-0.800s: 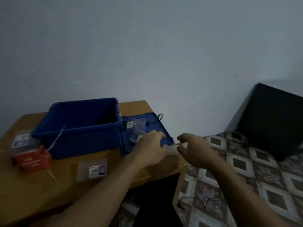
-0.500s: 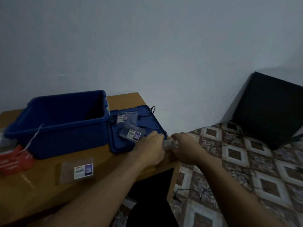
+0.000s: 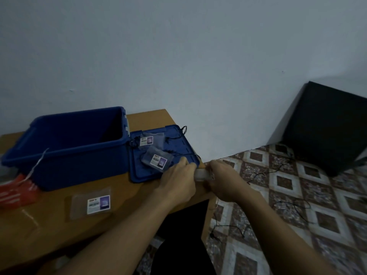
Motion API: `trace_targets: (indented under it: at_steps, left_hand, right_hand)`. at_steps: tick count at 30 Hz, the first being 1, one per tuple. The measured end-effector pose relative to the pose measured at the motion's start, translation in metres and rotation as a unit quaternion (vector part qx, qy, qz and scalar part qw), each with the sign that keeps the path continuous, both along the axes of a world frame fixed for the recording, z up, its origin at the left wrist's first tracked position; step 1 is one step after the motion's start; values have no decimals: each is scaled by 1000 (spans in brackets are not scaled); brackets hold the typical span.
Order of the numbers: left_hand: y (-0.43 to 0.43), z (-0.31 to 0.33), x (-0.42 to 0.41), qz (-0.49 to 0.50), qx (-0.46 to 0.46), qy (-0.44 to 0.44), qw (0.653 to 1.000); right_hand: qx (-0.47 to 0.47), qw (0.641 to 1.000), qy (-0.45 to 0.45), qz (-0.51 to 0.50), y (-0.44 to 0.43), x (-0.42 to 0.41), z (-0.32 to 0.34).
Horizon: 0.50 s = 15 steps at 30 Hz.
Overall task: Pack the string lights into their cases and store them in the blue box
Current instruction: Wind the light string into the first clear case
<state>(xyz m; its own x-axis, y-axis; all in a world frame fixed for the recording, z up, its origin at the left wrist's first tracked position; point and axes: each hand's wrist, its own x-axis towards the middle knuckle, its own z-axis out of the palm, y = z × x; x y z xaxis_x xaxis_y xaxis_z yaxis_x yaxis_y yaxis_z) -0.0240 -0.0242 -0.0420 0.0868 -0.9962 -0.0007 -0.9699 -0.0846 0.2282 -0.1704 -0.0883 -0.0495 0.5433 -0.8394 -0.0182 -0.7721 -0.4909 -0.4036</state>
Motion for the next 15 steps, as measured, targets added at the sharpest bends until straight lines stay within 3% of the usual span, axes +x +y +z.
trace_targets:
  at_steps: [15]
  left_hand:
    - [70,64,-11,-18,-145,78,986]
  right_hand:
    - [-94,985,-145,23,62,-23,60]
